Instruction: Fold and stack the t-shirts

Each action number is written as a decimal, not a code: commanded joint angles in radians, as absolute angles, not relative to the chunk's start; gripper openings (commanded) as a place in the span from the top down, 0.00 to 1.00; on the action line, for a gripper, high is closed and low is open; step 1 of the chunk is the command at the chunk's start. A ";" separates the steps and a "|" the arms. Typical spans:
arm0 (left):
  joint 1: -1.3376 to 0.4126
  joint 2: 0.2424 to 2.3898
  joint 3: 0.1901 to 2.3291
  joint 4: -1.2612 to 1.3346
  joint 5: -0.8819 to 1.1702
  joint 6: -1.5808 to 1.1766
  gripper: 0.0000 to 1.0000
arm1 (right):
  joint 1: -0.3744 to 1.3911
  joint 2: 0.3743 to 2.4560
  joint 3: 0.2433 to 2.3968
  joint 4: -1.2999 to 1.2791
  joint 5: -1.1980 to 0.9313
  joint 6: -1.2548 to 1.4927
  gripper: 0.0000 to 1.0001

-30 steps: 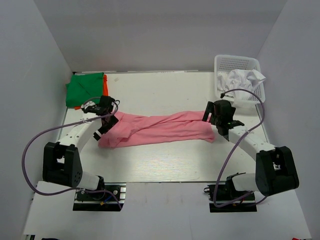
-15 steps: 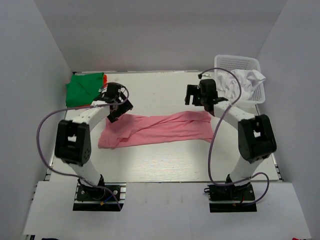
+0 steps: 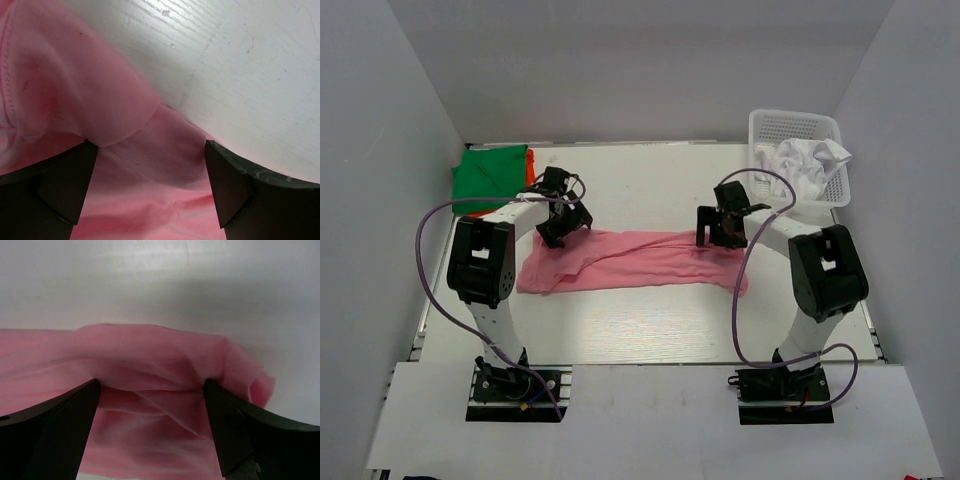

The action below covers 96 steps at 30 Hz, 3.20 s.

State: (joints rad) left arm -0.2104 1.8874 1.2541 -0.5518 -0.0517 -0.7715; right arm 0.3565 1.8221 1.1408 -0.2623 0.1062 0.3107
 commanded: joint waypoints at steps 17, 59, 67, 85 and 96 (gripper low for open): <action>-0.249 2.678 2.374 -0.536 0.171 -0.514 0.00 | 0.593 1.398 0.614 -0.345 -0.136 0.324 0.10; -0.310 2.357 2.088 -0.337 0.270 -0.296 0.00 | 0.830 1.653 1.024 0.037 0.247 0.265 0.10; -0.310 2.518 2.196 -0.371 0.233 -0.284 0.00 | 0.796 1.811 1.114 0.005 0.107 0.229 0.10; -0.310 2.913 2.518 -0.022 0.356 -0.428 0.00 | 0.810 1.944 1.085 0.049 -0.054 0.003 0.10; -0.310 2.656 2.403 0.035 0.308 -0.449 0.00 | 0.799 1.774 1.080 0.146 -0.024 0.066 0.10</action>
State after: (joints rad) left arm -0.3099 2.8437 2.4550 0.0883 0.3241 -0.4377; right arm 0.7986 1.8858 1.0946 0.1066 0.0185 0.0288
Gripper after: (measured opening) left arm 0.997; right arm 0.904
